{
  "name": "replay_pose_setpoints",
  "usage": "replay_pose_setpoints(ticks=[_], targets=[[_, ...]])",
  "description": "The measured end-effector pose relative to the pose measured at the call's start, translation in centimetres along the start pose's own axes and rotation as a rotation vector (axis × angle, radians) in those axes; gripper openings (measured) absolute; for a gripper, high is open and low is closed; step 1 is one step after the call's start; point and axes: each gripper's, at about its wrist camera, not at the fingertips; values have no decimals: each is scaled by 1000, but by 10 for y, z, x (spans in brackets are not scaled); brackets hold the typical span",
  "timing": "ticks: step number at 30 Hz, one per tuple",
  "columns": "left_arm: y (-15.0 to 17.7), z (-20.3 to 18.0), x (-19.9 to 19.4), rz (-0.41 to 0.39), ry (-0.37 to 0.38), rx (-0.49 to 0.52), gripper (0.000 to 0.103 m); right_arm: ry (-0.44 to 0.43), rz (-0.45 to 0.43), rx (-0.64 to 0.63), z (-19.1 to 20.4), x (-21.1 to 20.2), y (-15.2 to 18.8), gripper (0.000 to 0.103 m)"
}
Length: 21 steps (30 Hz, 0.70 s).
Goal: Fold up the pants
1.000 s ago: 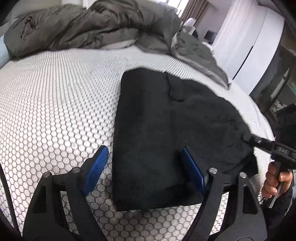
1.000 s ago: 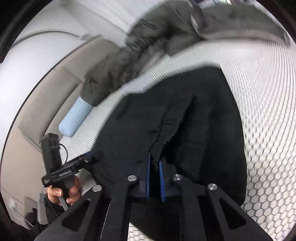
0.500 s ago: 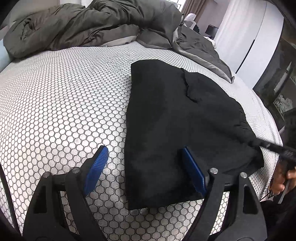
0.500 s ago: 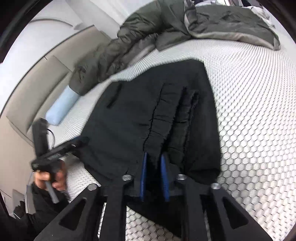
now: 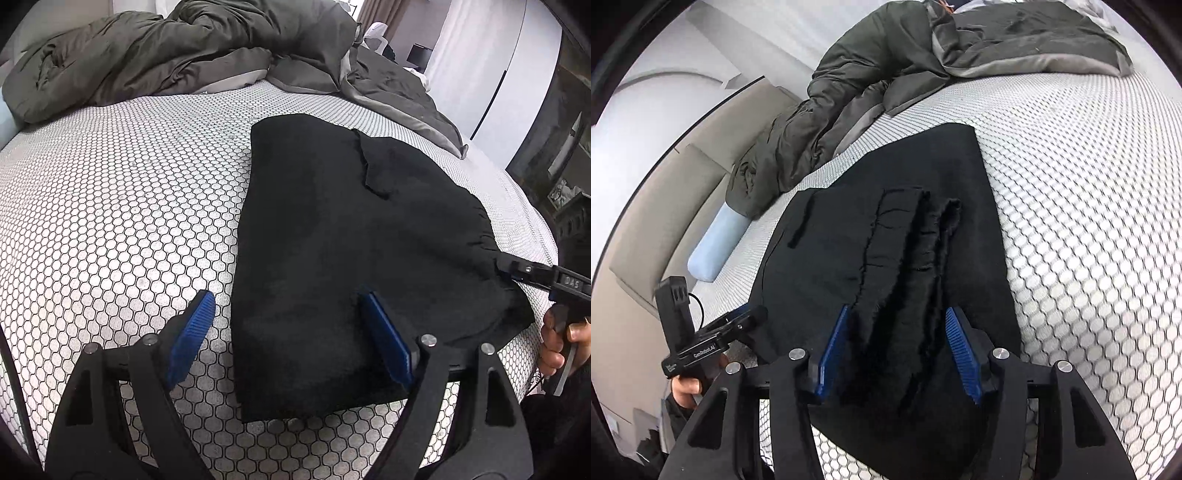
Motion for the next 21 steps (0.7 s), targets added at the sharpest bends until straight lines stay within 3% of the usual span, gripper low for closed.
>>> replay_pose_setpoints(ticks=[2,4,6,9,11,13,15,17,21], targets=[[0,0,-1,1,0,0,81,35,-1,-41,7,6,-2,28],[0,0,-1,0,1,-2,81,40,-9,-75,13,7,-5,18],[0,0,-2,0,7,-5,81,19,-48,-110,22,0,-9,15],[2,-2,-3,3,11,0,82,23,-59,-127,24,-6,-11,15],[2,-3,-1,8,9,8,83,93,18,-97,9,9,-8,18],[1,-1,-1,9,11,3,83,90,44,-71,1,15,-6,21],[0,2,-1,10,21,-13,83,57,24,-59,2,5,-8,29],[-1,6,-3,10,40,-32,83,41,-5,-53,1,-4,-7,46],[-2,9,-10,-19,56,-53,83,28,-49,-40,0,-23,-2,46]])
Point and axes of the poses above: each gripper's, at about its wrist camera, not at the fingertips, and x roughly the way its jaws point, z to its left, y to its underside, and after that the axes turned 11 degrees about -y, right-handed
